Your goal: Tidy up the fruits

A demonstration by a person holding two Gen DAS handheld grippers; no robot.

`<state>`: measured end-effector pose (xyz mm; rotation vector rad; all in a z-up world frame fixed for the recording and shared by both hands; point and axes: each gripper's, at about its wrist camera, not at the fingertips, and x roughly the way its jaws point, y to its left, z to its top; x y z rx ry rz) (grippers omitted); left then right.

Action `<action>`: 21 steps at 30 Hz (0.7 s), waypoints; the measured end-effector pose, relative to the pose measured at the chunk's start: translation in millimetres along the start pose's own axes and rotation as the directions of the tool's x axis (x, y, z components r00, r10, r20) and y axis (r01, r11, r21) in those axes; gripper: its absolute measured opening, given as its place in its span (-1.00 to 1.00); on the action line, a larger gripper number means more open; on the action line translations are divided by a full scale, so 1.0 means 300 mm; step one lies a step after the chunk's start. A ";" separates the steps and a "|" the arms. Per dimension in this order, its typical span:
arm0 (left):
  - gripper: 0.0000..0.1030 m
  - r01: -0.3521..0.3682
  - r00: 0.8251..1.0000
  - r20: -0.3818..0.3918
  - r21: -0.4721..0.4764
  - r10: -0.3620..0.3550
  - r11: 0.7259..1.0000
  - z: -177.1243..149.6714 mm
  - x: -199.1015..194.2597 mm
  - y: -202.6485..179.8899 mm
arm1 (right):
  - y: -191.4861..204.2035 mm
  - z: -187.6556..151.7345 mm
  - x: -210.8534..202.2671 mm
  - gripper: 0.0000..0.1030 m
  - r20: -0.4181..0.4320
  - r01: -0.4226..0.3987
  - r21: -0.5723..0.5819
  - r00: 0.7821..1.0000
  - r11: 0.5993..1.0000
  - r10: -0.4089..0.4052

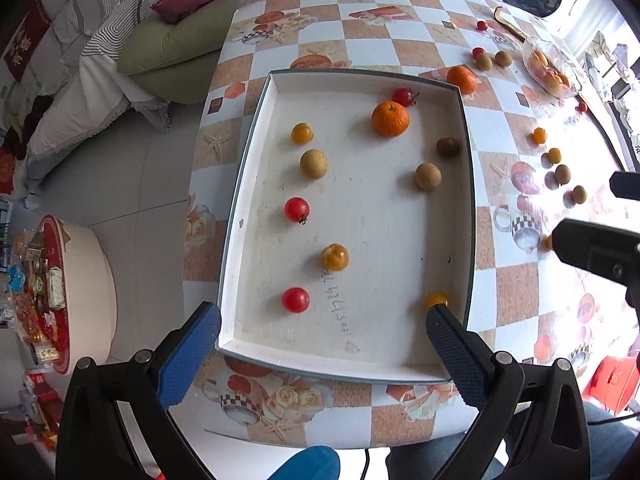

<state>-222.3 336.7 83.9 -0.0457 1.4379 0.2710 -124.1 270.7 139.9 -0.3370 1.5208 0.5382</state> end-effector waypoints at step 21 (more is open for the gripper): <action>1.00 -0.016 1.000 0.012 0.021 0.015 1.000 -0.022 -0.027 -0.021 | 0.042 -0.007 0.002 0.99 -0.005 0.004 -0.055 1.000 0.999 -0.004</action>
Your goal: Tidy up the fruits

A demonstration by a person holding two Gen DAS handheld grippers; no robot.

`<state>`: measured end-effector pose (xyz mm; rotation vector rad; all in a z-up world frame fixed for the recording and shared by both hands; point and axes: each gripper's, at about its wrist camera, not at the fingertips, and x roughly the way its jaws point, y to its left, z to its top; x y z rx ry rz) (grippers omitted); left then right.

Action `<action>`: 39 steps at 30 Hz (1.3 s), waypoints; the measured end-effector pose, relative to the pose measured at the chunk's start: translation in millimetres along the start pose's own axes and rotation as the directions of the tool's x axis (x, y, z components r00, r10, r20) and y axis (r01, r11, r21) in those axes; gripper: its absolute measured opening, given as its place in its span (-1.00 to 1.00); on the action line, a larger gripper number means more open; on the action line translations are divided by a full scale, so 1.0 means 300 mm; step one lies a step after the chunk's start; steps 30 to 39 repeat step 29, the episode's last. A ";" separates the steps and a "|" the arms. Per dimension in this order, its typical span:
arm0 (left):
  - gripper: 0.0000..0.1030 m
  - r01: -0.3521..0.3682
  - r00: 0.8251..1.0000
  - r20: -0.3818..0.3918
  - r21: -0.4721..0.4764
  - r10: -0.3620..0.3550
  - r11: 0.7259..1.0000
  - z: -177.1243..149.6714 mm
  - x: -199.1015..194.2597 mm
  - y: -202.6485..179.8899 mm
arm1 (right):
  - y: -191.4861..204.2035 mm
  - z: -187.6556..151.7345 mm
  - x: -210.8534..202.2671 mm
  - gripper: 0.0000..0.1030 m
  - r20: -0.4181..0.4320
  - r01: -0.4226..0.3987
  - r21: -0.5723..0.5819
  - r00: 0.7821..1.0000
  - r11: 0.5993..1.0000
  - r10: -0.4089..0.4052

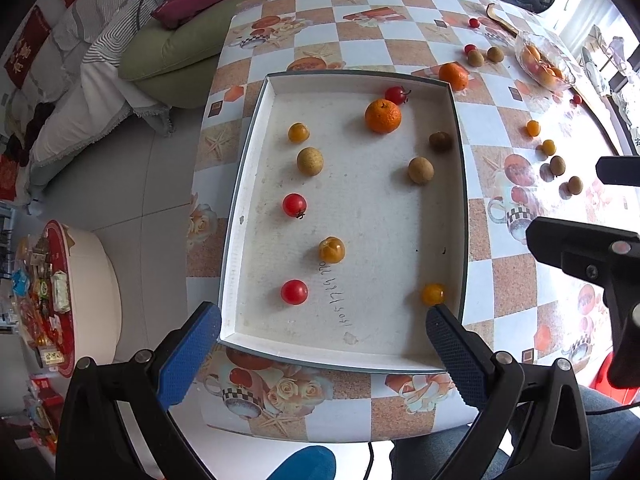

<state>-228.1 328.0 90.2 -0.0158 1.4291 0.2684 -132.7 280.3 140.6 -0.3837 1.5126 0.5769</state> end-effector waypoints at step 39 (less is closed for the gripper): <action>1.00 0.001 0.999 0.040 -0.005 -0.001 1.000 0.005 -0.020 -0.005 | 0.016 -0.002 0.007 0.99 -0.003 0.003 -0.026 1.000 1.000 -0.003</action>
